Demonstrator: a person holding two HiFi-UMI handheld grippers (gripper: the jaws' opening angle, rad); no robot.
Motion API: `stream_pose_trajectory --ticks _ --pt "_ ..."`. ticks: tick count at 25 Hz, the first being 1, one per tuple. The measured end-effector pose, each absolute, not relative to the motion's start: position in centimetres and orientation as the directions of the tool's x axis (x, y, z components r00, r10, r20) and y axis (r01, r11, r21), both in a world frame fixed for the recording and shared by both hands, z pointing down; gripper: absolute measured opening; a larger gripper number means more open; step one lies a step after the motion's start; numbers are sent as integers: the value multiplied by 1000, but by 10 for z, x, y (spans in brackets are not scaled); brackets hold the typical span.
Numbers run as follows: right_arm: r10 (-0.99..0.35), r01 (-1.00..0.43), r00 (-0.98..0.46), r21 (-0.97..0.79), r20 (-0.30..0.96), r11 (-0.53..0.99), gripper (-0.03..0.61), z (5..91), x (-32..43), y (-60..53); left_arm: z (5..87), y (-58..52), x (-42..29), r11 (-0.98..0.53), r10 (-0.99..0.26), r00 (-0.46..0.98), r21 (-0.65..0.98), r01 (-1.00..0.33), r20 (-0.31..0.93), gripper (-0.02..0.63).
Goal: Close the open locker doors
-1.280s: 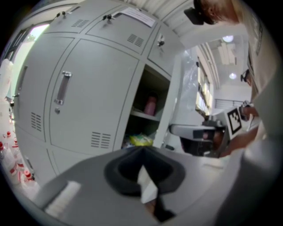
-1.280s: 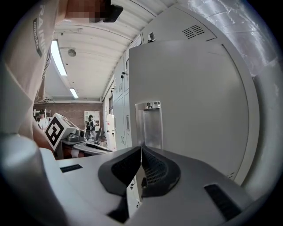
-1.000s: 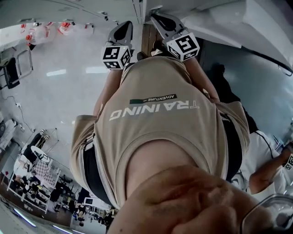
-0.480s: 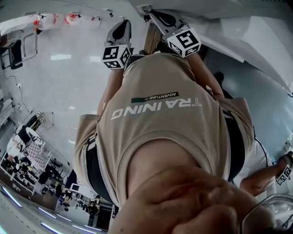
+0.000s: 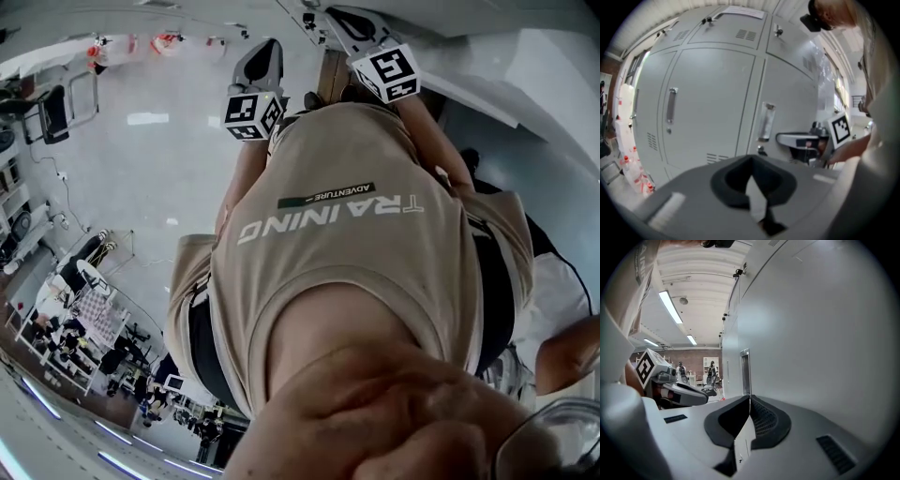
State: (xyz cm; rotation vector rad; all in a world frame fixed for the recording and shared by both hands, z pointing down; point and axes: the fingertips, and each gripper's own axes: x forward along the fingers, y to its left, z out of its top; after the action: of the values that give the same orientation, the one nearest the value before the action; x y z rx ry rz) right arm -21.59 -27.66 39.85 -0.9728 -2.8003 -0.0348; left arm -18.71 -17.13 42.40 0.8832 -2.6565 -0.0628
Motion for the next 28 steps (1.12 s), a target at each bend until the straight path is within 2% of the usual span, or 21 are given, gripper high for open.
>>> stream_pose_trajectory --ticks 12,28 --pt "495 501 -840 -32 224 865 14 410 -230 -283 405 -166 -195 769 -637 -731 126 -627 246 0" --pt "509 520 -823 -29 252 854 14 397 -183 -273 384 -174 -183 707 -706 -685 116 -698 179 0"
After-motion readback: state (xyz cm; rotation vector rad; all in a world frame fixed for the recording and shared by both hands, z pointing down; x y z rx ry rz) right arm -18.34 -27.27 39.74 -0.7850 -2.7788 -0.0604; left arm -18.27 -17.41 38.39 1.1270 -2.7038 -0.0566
